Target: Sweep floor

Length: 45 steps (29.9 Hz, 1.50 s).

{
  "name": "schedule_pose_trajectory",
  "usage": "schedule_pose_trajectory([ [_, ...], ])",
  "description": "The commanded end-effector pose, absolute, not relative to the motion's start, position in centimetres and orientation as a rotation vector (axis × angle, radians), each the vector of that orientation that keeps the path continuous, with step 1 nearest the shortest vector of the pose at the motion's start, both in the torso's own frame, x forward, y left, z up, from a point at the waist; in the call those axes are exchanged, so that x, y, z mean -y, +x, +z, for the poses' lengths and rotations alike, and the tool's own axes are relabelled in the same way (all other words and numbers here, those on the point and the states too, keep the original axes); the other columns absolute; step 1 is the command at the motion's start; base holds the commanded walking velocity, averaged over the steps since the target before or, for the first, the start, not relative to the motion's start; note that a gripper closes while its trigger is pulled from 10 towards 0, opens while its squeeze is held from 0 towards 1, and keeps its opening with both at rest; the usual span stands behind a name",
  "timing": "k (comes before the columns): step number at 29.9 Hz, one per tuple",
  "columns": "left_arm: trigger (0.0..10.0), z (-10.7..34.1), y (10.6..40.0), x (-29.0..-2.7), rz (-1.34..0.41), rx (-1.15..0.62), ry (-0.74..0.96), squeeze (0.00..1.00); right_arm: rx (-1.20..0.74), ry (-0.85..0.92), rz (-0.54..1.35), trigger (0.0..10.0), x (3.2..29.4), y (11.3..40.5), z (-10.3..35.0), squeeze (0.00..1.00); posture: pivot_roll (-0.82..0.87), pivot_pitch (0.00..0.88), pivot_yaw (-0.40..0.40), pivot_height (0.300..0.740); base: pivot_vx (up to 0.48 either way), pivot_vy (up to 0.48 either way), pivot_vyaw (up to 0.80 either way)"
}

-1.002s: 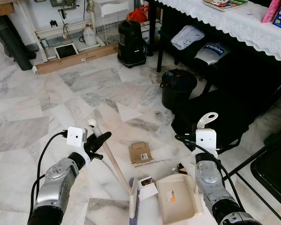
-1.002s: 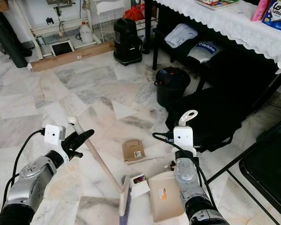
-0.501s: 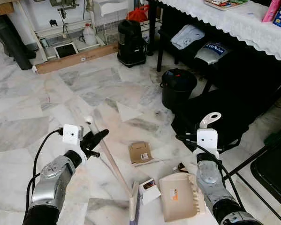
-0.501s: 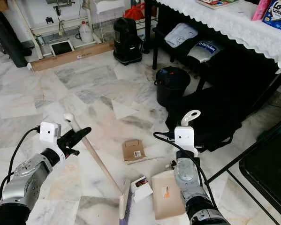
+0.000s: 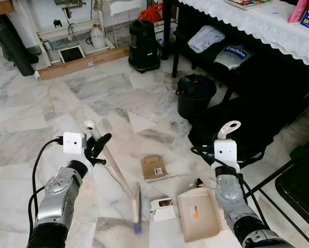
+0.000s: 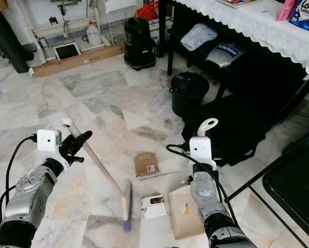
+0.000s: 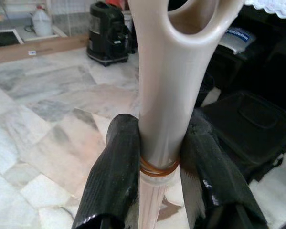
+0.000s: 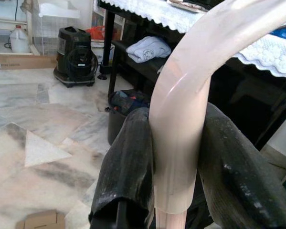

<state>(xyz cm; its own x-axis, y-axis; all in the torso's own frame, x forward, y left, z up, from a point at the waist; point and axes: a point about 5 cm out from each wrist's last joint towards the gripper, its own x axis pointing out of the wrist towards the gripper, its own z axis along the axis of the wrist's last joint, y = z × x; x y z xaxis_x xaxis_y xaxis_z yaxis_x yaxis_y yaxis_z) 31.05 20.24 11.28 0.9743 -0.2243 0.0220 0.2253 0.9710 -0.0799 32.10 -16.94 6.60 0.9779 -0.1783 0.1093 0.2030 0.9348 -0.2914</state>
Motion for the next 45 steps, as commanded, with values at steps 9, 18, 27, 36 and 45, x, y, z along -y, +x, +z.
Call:
schedule_pose_trajectory([
  [9,10.0,11.6,31.2,-20.9,-0.184,0.044,-0.069,0.0,0.112,-0.289,-0.17,10.0,15.5,32.1,6.7,0.0,0.05,0.126,0.014,0.74,0.0,0.0,0.0],
  [18,10.0,11.1,31.0,-21.0,-0.177,0.029,-0.049,0.0,0.124,-0.318,-0.199,10.0,15.5,32.0,6.7,0.0,0.07,0.137,0.027,0.74,0.0,0.0,0.0],
  [27,10.0,10.8,31.0,-21.1,-0.179,0.014,-0.044,0.0,0.123,-0.328,-0.221,10.0,15.9,31.6,6.3,0.0,0.07,0.144,0.036,0.74,0.0,0.0,0.0],
  [36,10.0,10.9,30.9,-21.2,-0.181,0.018,-0.043,0.0,0.113,-0.341,-0.223,10.0,15.6,31.4,5.9,0.0,0.09,0.148,0.047,0.74,0.0,0.0,0.0],
  [45,10.0,10.5,30.9,-21.0,-0.207,-0.013,-0.052,0.0,0.06,-0.349,-0.202,10.0,15.4,30.9,4.8,0.0,0.09,0.149,0.054,0.74,0.0,0.0,0.0],
])
